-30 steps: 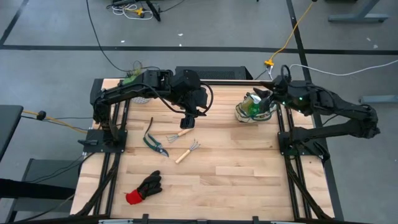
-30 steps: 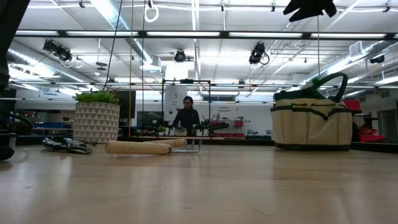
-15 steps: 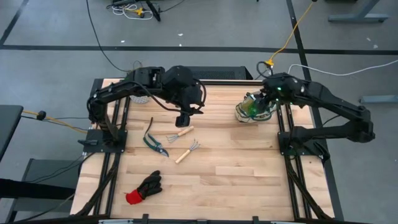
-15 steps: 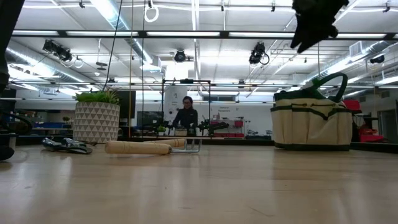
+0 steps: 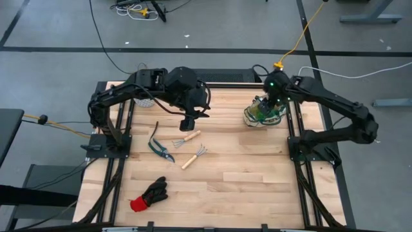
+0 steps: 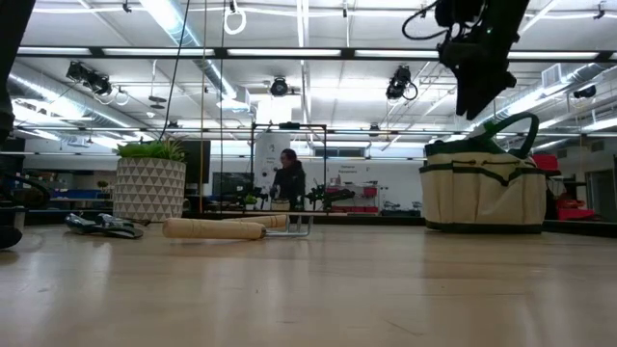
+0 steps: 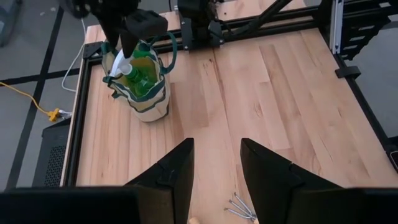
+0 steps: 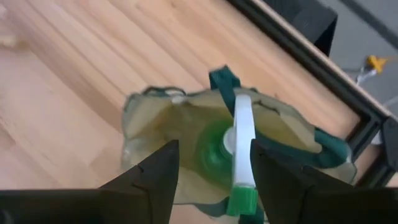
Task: Pick & Place Garden tools in Gardening bag
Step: Put the green spray bottle into the brown gardening bag
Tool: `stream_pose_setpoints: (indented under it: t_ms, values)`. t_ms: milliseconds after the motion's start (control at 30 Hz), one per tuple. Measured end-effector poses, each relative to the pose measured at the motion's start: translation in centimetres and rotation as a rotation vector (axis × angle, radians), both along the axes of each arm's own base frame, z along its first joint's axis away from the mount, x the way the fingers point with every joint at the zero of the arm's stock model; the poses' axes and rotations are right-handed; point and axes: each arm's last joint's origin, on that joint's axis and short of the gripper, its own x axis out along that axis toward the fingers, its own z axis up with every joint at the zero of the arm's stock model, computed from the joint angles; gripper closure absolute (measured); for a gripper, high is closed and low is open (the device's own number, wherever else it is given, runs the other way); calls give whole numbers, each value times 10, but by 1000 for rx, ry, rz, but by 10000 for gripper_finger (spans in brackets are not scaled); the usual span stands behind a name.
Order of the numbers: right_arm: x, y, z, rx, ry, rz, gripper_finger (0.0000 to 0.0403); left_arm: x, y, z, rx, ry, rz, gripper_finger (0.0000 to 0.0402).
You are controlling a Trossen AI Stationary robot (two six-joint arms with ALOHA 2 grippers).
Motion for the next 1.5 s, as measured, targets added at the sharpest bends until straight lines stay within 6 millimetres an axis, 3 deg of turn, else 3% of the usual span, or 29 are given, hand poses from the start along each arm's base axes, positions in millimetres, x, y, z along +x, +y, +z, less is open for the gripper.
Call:
stream_pose_setpoints:
  t_ms: [267, 633, 1167, 1500]
  values:
    - [1, -8, -16, 81, 149, 21, 204, 0, 0, 0, 0, 1, 0, 262]
    - [10, -14, -27, 116, 208, 59, 208, 0, 0, 0, 0, 2, 0, 262]
    - [11, -15, -31, 127, 239, 67, 351, 0, 0, 0, 0, 3, 0, 262]
    - [7, -12, -29, 144, 295, 124, 356, 0, 0, -1, 0, 4, 0, 262]
